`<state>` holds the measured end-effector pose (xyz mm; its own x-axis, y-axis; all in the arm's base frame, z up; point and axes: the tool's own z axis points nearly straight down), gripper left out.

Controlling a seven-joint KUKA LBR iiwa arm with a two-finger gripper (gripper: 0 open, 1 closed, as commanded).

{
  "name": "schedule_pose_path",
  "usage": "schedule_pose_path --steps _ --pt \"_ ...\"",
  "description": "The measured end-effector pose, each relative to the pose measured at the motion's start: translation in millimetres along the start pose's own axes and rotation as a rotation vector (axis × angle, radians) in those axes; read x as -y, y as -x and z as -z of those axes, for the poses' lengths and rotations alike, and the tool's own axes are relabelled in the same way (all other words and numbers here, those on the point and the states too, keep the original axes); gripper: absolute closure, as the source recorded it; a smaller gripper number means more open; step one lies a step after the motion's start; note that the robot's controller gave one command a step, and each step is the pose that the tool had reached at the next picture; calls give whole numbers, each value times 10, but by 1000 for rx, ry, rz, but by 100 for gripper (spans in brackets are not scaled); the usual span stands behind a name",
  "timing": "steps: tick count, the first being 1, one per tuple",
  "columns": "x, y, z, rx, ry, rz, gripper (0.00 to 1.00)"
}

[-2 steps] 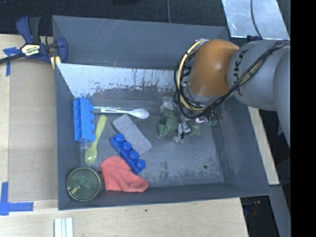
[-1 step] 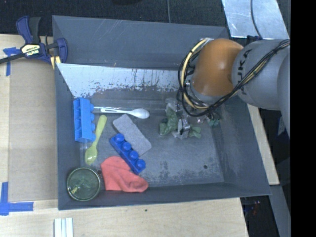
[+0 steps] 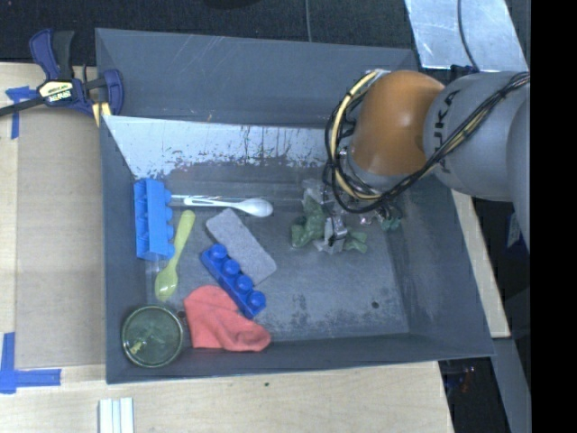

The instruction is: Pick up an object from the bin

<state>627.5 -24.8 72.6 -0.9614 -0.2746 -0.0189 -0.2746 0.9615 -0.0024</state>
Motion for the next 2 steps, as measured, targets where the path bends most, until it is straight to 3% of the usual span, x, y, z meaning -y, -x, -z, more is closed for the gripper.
schedule_pose_path --steps 2 --pt "1 -2 374 1 -1 1 100"
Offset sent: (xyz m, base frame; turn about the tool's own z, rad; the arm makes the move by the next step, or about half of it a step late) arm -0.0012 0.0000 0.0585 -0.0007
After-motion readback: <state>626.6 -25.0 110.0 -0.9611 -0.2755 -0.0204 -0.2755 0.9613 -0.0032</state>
